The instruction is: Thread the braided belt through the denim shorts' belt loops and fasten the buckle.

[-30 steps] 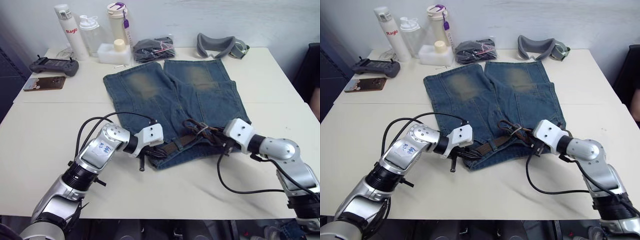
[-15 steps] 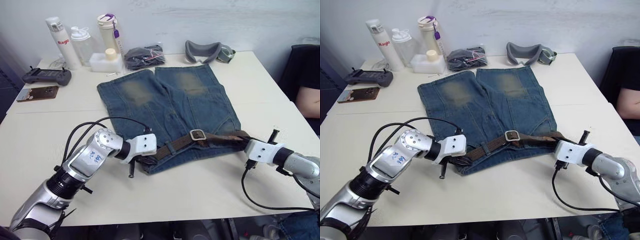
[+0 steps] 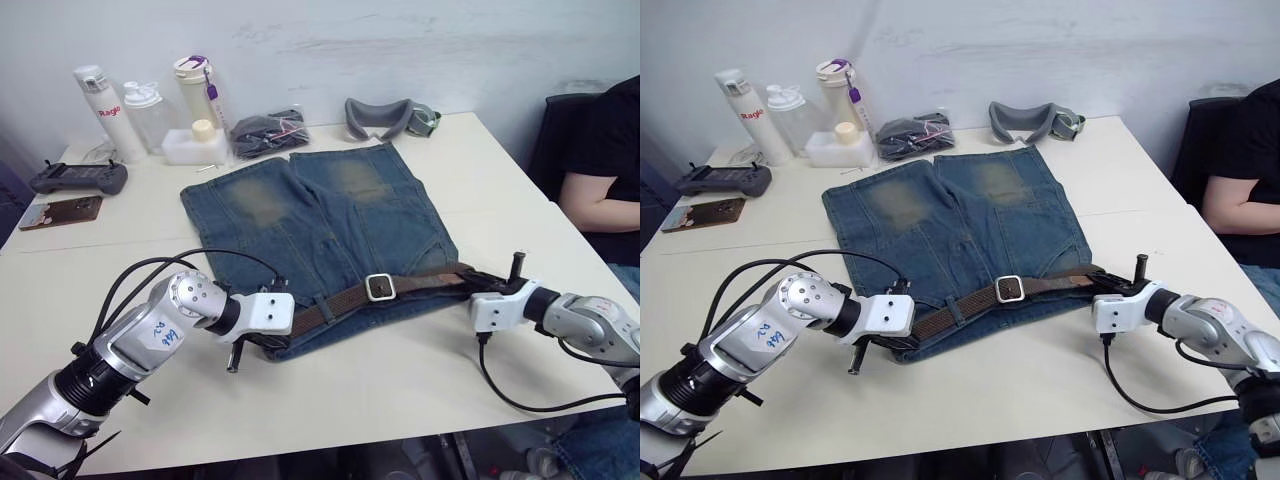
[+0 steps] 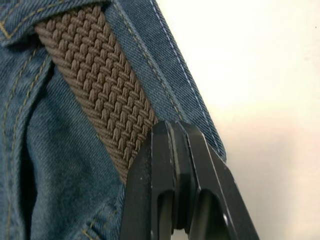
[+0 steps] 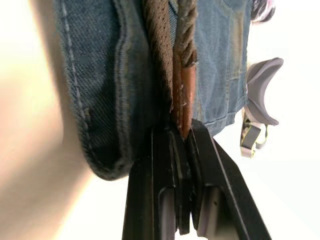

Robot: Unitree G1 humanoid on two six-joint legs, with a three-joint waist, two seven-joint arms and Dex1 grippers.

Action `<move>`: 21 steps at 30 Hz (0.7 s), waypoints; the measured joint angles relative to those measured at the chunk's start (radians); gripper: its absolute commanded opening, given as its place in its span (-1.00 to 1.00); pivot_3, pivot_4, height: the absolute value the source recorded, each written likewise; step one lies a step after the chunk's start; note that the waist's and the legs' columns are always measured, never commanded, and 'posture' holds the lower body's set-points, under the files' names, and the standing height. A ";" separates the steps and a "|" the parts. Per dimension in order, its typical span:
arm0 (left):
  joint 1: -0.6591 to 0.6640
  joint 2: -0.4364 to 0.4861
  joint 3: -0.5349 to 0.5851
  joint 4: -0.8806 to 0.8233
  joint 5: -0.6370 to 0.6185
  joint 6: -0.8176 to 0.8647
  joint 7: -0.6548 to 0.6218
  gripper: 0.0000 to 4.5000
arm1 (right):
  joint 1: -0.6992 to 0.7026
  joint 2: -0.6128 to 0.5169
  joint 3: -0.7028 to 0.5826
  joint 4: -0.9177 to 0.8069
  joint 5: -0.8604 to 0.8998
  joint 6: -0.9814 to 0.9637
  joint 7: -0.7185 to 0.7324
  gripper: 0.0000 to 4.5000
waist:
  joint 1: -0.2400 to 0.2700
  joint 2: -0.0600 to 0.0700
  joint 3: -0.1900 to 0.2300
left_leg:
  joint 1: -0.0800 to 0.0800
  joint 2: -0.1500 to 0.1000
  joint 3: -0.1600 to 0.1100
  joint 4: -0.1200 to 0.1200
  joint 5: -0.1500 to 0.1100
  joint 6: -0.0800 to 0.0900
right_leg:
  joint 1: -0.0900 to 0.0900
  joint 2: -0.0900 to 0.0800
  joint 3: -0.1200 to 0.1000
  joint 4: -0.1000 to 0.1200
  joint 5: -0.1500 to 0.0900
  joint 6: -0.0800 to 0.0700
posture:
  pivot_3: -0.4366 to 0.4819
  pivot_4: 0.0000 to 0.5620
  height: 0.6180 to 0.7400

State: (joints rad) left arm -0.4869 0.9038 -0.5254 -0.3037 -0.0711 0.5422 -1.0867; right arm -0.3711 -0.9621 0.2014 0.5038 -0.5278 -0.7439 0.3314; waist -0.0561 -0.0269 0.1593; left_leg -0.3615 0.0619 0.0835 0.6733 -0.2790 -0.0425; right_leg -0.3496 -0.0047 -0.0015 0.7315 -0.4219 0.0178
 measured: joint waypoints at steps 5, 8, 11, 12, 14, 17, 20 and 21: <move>0.007 0.004 0.016 0.014 -0.002 0.000 -0.014 -0.96 | -0.021 0.034 0.000 -0.009 0.063 0.032 0.055 -1.00 | -0.001 0.000 0.001 | 0.012 -0.009 -0.019 -0.008 -0.003 -0.001 | 0.006 0.006 0.011 -0.001 -0.003 0.000 | -0.05 -0.47 0.03; 0.010 0.003 0.045 0.046 -0.027 0.000 -0.044 -0.96 | -0.057 0.034 0.000 -0.039 0.063 0.043 0.072 -1.00 | -0.003 0.001 0.002 | 0.011 -0.010 -0.027 -0.009 -0.005 -0.003 | 0.003 0.013 0.016 -0.001 -0.001 -0.002 | -0.05 -0.47 0.03; 0.016 -0.005 0.090 0.084 -0.074 0.002 -0.076 -0.96 | -0.078 0.023 0.000 -0.070 0.061 0.050 0.093 -1.00 | -0.003 0.002 0.007 | 0.008 -0.010 -0.031 -0.010 -0.006 -0.004 | -0.003 0.015 0.017 0.000 0.000 -0.005 | -0.05 -0.47 0.03; 0.016 -0.007 0.104 0.092 -0.087 0.002 -0.085 -0.96 | -0.085 0.021 -0.001 -0.076 0.061 0.052 0.096 -1.00 | -0.003 0.002 0.008 | 0.006 -0.010 -0.031 -0.010 -0.005 -0.005 | -0.007 0.016 0.018 0.000 0.000 -0.006 | -0.05 -0.47 0.03; 0.008 -0.017 0.127 0.113 -0.109 0.010 -0.100 -0.96 | -0.099 0.021 -0.001 -0.083 0.061 0.061 0.115 -1.00 | -0.003 0.001 0.010 | 0.005 -0.010 -0.031 -0.010 -0.005 -0.005 | -0.011 0.017 0.019 0.000 0.002 -0.007 | -0.05 -0.47 0.03; -0.008 -0.040 0.140 0.141 -0.126 0.024 -0.111 -0.96 | -0.159 0.021 0.008 -0.079 0.062 0.088 0.174 -1.00 | -0.001 0.001 0.019 | 0.005 -0.012 -0.030 -0.009 -0.006 -0.003 | -0.011 0.015 0.022 -0.001 0.004 -0.006 | -0.05 -0.47 0.03; -0.019 -0.066 0.147 0.159 -0.127 0.024 -0.111 -0.96 | -0.192 0.026 0.026 -0.056 0.092 0.121 0.244 -1.00 | 0.001 0.000 0.025 | 0.004 -0.013 -0.029 -0.008 -0.008 0.001 | -0.012 0.013 0.023 -0.001 0.005 -0.004 | -0.05 -0.47 0.03; -0.019 -0.068 0.149 0.160 -0.127 0.024 -0.111 -0.96 | -0.192 0.031 0.026 -0.063 0.142 0.146 0.288 -1.00 | 0.001 -0.001 0.026 | 0.004 -0.013 -0.029 -0.008 -0.009 0.001 | -0.012 0.013 0.023 -0.001 0.005 -0.004 | -0.05 -0.47 0.03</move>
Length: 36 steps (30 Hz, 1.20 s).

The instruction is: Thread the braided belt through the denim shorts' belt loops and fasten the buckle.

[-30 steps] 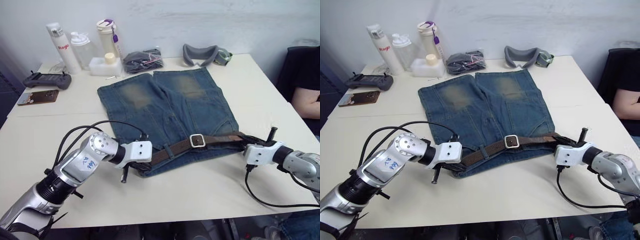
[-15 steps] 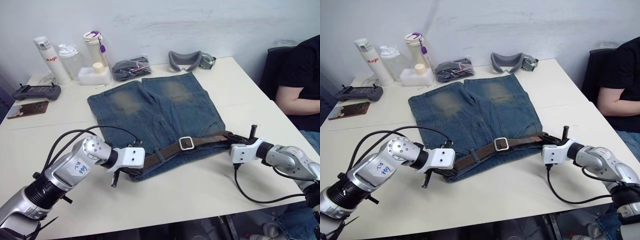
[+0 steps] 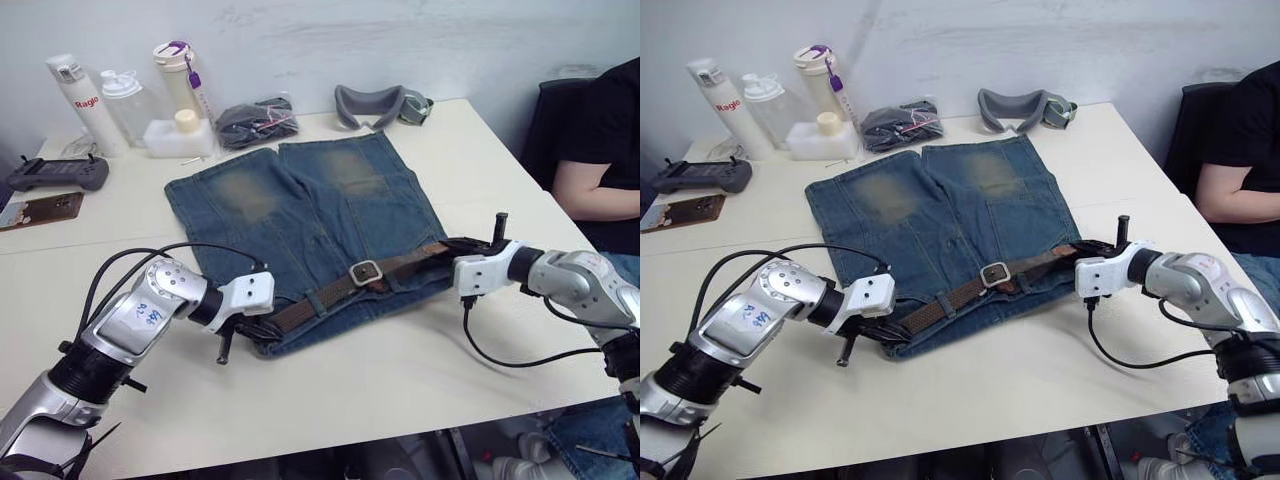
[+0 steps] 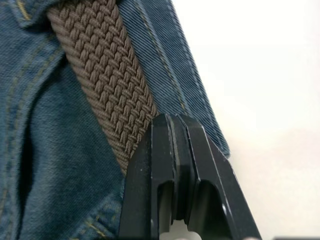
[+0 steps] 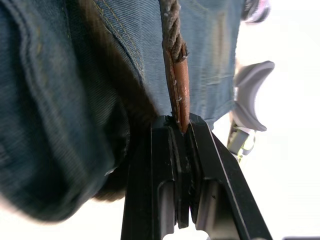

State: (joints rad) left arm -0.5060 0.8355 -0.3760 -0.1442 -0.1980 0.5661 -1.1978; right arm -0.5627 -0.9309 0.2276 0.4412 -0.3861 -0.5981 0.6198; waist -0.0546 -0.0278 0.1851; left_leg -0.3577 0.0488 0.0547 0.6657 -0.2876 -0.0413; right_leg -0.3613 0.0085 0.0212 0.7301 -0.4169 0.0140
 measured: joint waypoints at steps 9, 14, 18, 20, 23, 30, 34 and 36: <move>0.003 -0.007 0.014 0.002 0.000 0.016 0.001 -0.96 | -0.029 -0.054 -0.060 -0.262 0.306 0.382 0.356 -1.00 | 0.000 0.001 0.003 | -0.002 0.001 0.000 -0.001 0.000 0.001 | -0.001 0.000 0.000 -0.004 0.002 0.002 | -0.05 -0.47 0.03; -0.004 -0.034 0.015 0.003 0.000 0.015 0.009 -0.96 | -0.067 -0.037 0.008 -0.091 0.148 0.215 0.269 -1.00 | 0.007 -0.001 0.004 | -0.007 0.000 0.000 0.000 -0.002 0.004 | -0.004 -0.001 0.000 -0.007 0.004 0.003 | -0.05 -0.47 0.03; -0.016 -0.035 0.014 0.003 0.000 0.015 0.009 -0.96 | -0.091 -0.003 0.054 0.049 0.037 0.075 0.142 -1.00 | 0.006 0.000 0.004 | -0.017 0.000 0.005 0.001 0.000 0.006 | -0.015 -0.001 0.005 -0.007 0.010 0.007 | -0.05 -0.47 0.03; -0.015 -0.035 0.015 0.003 0.000 0.014 0.009 -1.00 | -0.097 0.000 0.069 0.089 0.004 0.037 0.103 -0.66 | 0.006 0.000 0.004 | -0.017 0.000 0.006 0.001 -0.001 0.006 | -0.015 -0.001 0.006 -0.007 0.010 0.007 | -0.05 -0.47 0.03; -0.010 -0.034 0.021 0.005 0.000 0.014 0.008 -1.00 | -0.105 -0.003 0.063 0.157 -0.014 0.013 0.068 -0.08 | 0.003 -0.001 0.004 | -0.016 0.000 0.008 0.001 -0.001 0.007 | -0.015 -0.001 0.008 -0.007 0.010 0.008 | -0.05 -0.47 0.03; -0.011 -0.021 0.045 0.006 -0.008 0.028 -0.003 -1.00 | -0.110 -0.059 -0.019 0.083 0.124 0.044 0.183 0.98 | -0.004 -0.001 0.009 | -0.015 0.000 0.010 0.001 -0.001 0.007 | -0.015 0.000 0.010 -0.007 0.012 0.008 | -0.05 -0.47 0.03; -0.023 -0.001 0.082 0.005 -0.036 0.081 -0.006 -1.00 | -0.038 -0.088 -0.115 -0.122 0.339 0.231 0.335 0.98 | -0.004 -0.005 0.013 | -0.017 0.001 0.008 -0.001 0.000 0.007 | -0.017 0.001 0.010 -0.008 0.011 0.008 | -0.05 -0.47 0.03; -0.038 0.016 0.103 0.005 -0.045 0.109 -0.006 -1.00 | 0.052 -0.095 -0.144 -0.275 0.451 0.374 0.400 0.98 | 0.001 -0.008 0.014 | -0.019 0.002 0.006 -0.001 0.001 0.003 | -0.018 0.002 0.009 -0.011 0.011 0.009 | -0.05 -0.47 0.03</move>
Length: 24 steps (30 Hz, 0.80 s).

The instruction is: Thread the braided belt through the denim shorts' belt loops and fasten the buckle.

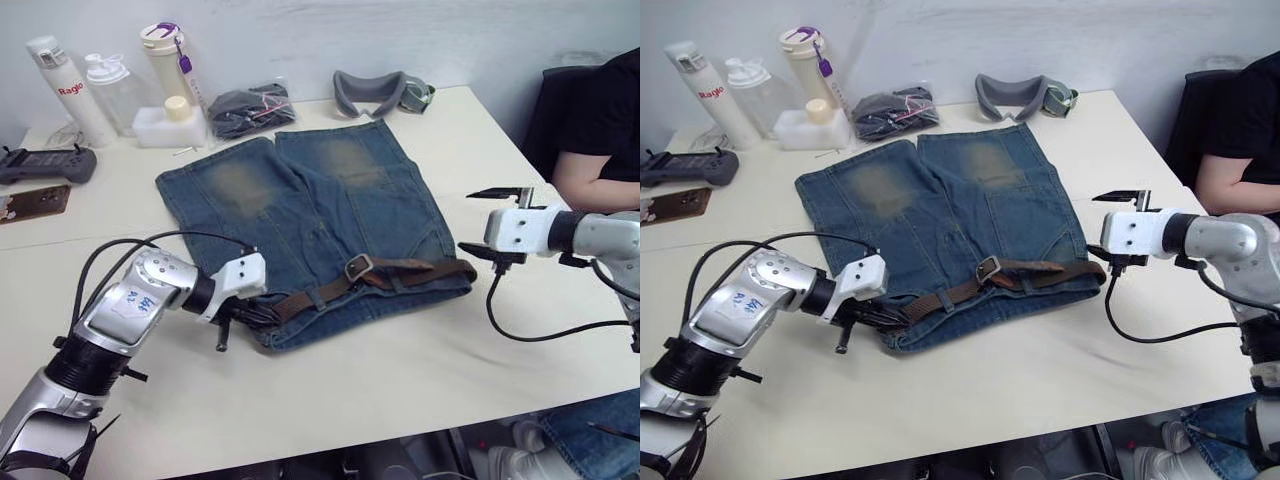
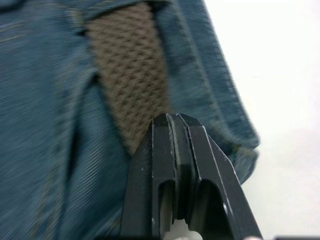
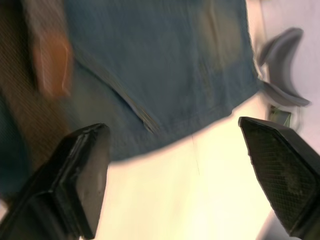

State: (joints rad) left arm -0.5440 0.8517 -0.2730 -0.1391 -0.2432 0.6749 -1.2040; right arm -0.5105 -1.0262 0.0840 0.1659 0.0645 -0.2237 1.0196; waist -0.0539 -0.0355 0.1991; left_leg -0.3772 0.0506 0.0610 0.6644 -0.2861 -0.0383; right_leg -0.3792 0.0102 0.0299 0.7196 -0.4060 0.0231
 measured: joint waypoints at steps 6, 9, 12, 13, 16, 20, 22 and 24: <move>-0.091 -0.002 0.040 0.000 -0.027 0.079 0.015 -1.00 | 0.183 0.056 -0.013 -0.218 0.044 0.229 -0.036 0.98 | 0.004 0.000 0.000 | -0.022 -0.001 0.001 0.006 -0.003 0.005 | -0.015 -0.003 0.000 -0.008 0.003 0.006 | -0.05 -0.47 0.03; -0.118 -0.013 0.046 -0.001 -0.046 0.126 0.028 -1.00 | 0.216 0.098 -0.013 -0.221 0.011 0.246 -0.094 0.98 | 0.008 0.000 0.000 | -0.029 -0.001 0.001 0.013 -0.005 0.009 | -0.019 -0.004 -0.001 -0.008 0.003 0.007 | -0.05 -0.47 0.03; -0.125 -0.013 0.060 -0.003 -0.065 0.166 0.033 -1.00 | 0.225 0.111 -0.015 -0.221 -0.016 0.242 -0.135 0.98 | 0.008 0.000 0.000 | -0.029 -0.001 0.001 0.015 -0.006 0.010 | -0.018 -0.004 -0.001 -0.008 0.003 0.007 | -0.05 -0.47 0.03; -0.127 -0.013 0.060 -0.011 -0.070 0.182 0.038 -1.00 | 0.231 0.113 -0.016 -0.221 -0.029 0.233 -0.153 0.98 | 0.009 0.000 0.000 | -0.029 -0.001 0.001 0.016 -0.007 0.010 | -0.018 -0.004 -0.001 -0.007 0.003 0.007 | -0.05 -0.47 0.03; -0.128 -0.013 0.060 -0.026 -0.076 0.207 0.049 -1.00 | 0.259 0.113 -0.030 -0.226 -0.040 0.223 -0.177 0.98 | 0.013 0.000 0.000 | -0.028 -0.001 0.001 0.018 -0.007 0.010 | -0.018 -0.004 0.000 -0.005 0.004 0.008 | -0.05 -0.47 0.03; -0.128 -0.013 0.060 -0.047 -0.089 0.224 0.055 -1.00 | 0.311 0.113 -0.066 -0.255 -0.013 0.249 -0.158 0.98 | 0.021 0.000 0.000 | -0.028 -0.002 0.001 0.019 -0.007 0.010 | -0.017 -0.004 0.000 -0.004 0.005 0.010 | -0.05 -0.47 0.03; -0.127 -0.013 0.059 -0.047 -0.092 0.230 0.057 -1.00 | 0.330 0.112 -0.088 -0.272 0.006 0.267 -0.145 0.98 | 0.022 0.000 0.000 | -0.028 -0.002 0.001 0.019 -0.007 0.010 | -0.017 -0.004 0.000 -0.004 0.006 0.010 | -0.05 -0.47 0.03; -0.128 -0.016 0.059 -0.047 -0.095 0.233 0.061 -1.00 | 0.329 0.109 -0.098 -0.277 0.004 0.269 -0.146 0.98 | 0.022 0.000 0.000 | -0.027 -0.002 0.001 0.019 -0.007 0.010 | -0.017 -0.004 0.000 -0.004 0.006 0.010 | -0.05 -0.47 0.03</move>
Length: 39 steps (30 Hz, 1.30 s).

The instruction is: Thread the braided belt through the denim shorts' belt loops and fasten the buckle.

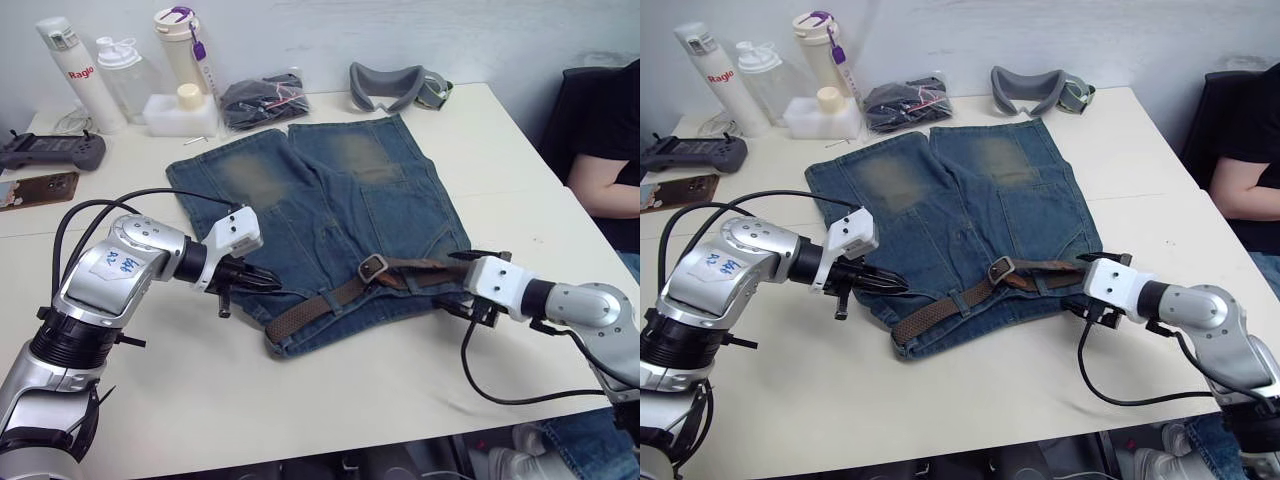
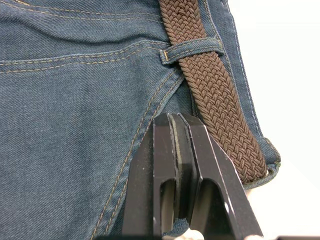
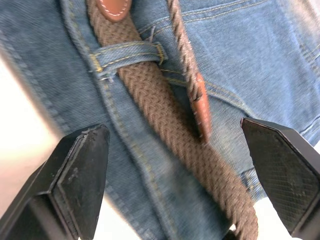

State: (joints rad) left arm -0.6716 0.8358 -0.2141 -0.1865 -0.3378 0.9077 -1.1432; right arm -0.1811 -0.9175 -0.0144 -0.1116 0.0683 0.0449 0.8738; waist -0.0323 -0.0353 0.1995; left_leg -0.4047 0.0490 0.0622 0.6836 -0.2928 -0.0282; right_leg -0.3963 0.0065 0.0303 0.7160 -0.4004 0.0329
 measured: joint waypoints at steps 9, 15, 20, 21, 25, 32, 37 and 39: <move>0.001 -0.015 -0.001 -0.002 -0.015 0.015 0.026 -1.00 | -0.052 -0.004 0.010 0.086 -0.147 -0.099 -0.067 0.98 | 0.002 0.000 0.000 | 0.000 0.000 0.000 0.000 0.000 0.000 | 0.000 0.000 0.000 0.000 0.000 0.000 | -0.05 -0.47 0.03; 0.029 -0.020 0.003 -0.031 -0.043 0.044 0.059 -1.00 | -0.103 -0.003 0.010 0.115 -0.166 -0.113 -0.092 0.98 | 0.001 0.000 0.000 | 0.000 0.000 0.000 0.001 0.000 0.000 | 0.000 0.000 0.001 0.001 0.000 0.000 | -0.05 -0.47 0.03; 0.044 -0.032 0.011 -0.040 -0.061 0.058 0.087 -1.00 | -0.111 0.003 0.027 0.139 -0.190 -0.109 -0.094 0.49 | 0.002 0.000 0.000 | 0.000 0.000 0.001 0.001 0.000 0.000 | 0.000 0.000 0.001 0.001 0.000 0.000 | -0.05 -0.47 0.03; 0.045 -0.038 0.018 -0.040 -0.073 0.068 0.095 -1.00 | -0.107 0.008 0.040 0.147 -0.196 -0.106 -0.094 0.27 | 0.002 0.000 0.000 | 0.000 0.000 0.001 0.001 0.000 0.000 | 0.000 0.000 0.001 0.001 0.000 0.000 | -0.05 -0.47 0.03; 0.045 -0.048 0.045 -0.059 -0.122 0.112 0.107 -1.00 | -0.107 0.026 0.048 0.150 -0.197 -0.088 -0.099 -0.59 | 0.001 0.000 0.000 | 0.000 0.000 0.001 0.002 0.000 0.000 | -0.001 0.000 0.001 0.004 0.000 0.000 | -0.05 -0.47 0.03; 0.089 -0.046 0.031 -0.207 -0.174 0.187 0.139 -0.18 | -0.116 0.043 0.048 0.148 -0.196 -0.046 -0.103 -1.00 | 0.002 0.000 0.000 | 0.000 0.000 0.000 0.007 0.000 0.000 | -0.001 0.000 0.001 0.007 0.000 0.000 | -0.05 -0.47 0.03; 0.093 -0.065 0.005 -0.241 -0.173 0.210 0.193 0.26 | -0.116 0.051 0.048 0.136 -0.196 -0.028 -0.103 -1.00 | 0.000 0.000 0.000 | 0.000 0.000 0.000 0.011 0.000 0.000 | -0.001 0.000 0.001 0.012 0.000 0.000 | -0.05 -0.47 0.03; 0.099 -0.075 -0.002 -0.251 -0.176 0.226 0.212 0.54 | -0.116 0.052 0.048 0.131 -0.196 -0.022 -0.103 -1.00 | 0.000 0.000 0.000 | 0.000 0.000 0.000 0.012 0.000 0.000 | -0.001 0.001 0.001 0.013 0.000 0.000 | -0.05 -0.47 0.03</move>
State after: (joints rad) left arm -0.5726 0.7612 -0.2162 -0.4370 -0.5143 1.1341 -0.9315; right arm -0.2972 -0.8658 0.0337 0.0198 -0.1279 0.0234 0.7704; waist -0.0321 -0.0353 0.1995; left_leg -0.4047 0.0490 0.0623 0.6959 -0.2928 -0.0283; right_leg -0.3970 0.0070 0.0316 0.7287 -0.4004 0.0328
